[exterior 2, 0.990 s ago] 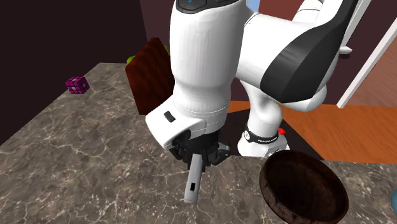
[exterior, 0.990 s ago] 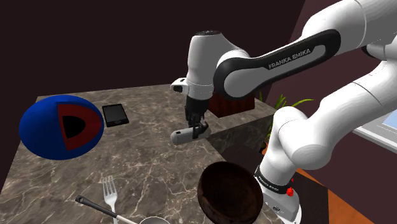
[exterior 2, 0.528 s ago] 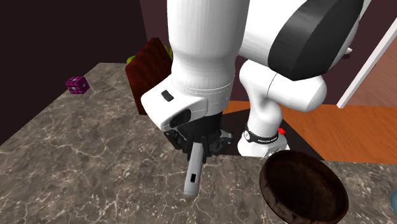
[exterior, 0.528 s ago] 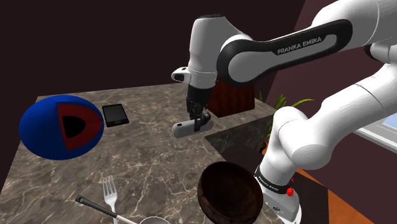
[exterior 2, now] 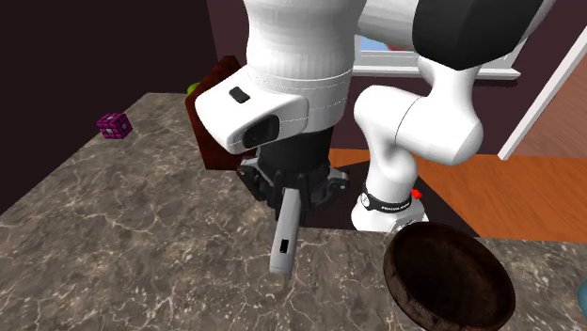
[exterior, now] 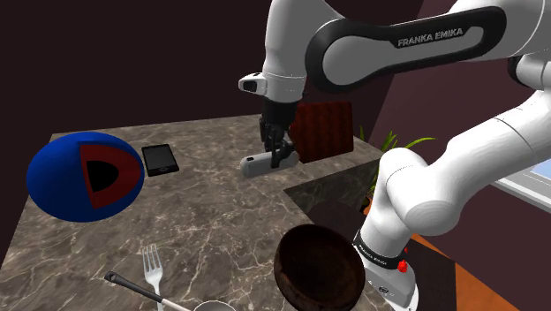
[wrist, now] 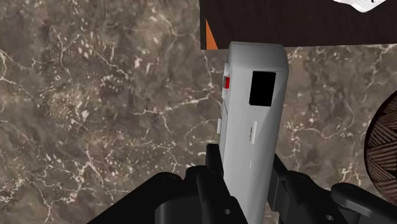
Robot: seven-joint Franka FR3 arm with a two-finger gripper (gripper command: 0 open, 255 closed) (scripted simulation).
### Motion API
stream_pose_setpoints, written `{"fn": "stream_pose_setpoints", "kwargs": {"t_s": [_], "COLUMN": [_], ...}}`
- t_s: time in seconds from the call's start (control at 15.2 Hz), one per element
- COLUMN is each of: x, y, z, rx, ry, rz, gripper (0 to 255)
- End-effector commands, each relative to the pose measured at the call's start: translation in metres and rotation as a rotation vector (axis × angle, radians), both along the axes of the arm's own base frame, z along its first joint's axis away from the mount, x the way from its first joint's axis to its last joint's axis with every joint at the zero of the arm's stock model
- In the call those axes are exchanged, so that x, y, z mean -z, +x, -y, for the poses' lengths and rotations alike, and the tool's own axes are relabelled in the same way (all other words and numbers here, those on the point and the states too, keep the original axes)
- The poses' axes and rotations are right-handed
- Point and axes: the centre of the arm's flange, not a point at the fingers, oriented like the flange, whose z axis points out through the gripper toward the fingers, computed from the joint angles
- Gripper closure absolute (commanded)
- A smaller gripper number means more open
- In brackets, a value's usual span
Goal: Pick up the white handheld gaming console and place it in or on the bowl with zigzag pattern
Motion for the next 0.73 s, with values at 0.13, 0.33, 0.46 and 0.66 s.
{"fn": "stream_pose_setpoints", "kwargs": {"t_s": [0.13,0.33,0.46,0.66], "x": [-0.021,-0.029,-0.030,-0.031], "y": [0.000,-0.012,-0.036,-0.071], "z": [0.000,-0.006,-0.017,-0.035], "rx": [0.000,0.000,0.000,0.000], "ry": [0.000,0.000,0.000,0.000], "rz": [0.000,0.000,0.000,0.000], "gripper": [255,255,255,255]}}
